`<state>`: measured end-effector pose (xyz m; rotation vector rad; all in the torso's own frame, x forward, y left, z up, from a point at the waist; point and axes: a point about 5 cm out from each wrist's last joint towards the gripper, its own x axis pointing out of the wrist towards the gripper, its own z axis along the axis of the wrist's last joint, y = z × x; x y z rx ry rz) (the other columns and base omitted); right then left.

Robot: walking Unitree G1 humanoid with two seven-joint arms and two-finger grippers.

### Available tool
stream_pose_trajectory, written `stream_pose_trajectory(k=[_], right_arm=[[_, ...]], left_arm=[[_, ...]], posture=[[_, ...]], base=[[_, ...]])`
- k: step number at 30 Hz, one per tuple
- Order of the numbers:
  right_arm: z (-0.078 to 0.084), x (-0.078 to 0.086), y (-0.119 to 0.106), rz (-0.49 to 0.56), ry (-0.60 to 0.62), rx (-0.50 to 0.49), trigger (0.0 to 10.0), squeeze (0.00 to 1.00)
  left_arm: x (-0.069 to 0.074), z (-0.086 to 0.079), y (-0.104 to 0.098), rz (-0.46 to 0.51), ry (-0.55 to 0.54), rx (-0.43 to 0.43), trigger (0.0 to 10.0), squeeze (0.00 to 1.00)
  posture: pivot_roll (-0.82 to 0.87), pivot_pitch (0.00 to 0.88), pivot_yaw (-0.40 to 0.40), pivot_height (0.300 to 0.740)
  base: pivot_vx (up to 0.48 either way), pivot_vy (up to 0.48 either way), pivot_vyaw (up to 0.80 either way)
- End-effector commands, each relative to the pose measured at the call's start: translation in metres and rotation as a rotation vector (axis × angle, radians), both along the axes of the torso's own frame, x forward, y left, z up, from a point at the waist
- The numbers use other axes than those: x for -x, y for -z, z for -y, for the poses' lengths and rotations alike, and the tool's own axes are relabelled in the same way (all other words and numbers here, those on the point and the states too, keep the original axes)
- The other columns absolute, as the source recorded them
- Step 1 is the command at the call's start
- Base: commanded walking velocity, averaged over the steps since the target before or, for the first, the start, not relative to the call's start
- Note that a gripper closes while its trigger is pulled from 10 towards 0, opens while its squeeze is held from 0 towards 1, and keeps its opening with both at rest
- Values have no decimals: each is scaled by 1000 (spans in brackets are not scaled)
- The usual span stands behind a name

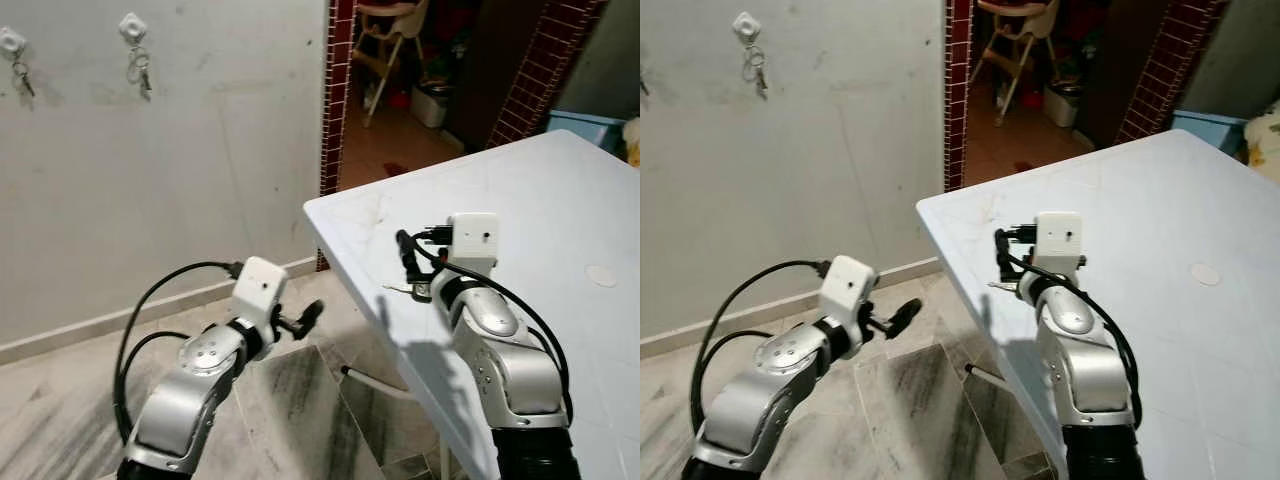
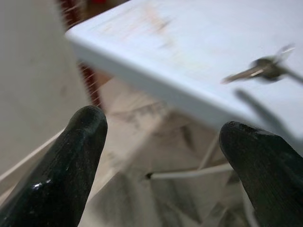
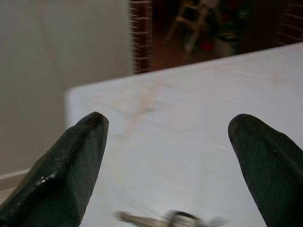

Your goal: Hang keys on a hook

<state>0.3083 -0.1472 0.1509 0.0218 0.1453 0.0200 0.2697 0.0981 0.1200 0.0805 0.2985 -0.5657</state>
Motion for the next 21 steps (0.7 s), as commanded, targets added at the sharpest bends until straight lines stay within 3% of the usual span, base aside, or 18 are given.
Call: stream_pose_trajectory(k=[1,4,13,21], right_arm=[[6,3,5,-30,40,6,10000,0],[12,6,10,-56,97,31,10000,0],[10,36,26,-148,99,9,10000,0],[8,40,39,-203,133,5,10000,0]], left_arm=[[-1,1,0,1,18,-6,10000,0],[1,5,0,-8,61,13,10000,0],[8,14,2,-53,198,38,10000,0],[9,18,0,-53,275,31,10000,0]], posture=[[146,0,-47,740],[139,0,-43,740],[90,0,-12,740],[84,0,-1,740]], base=[[0,0,0],[0,0,0],[0,0,0],[0,0,0]])
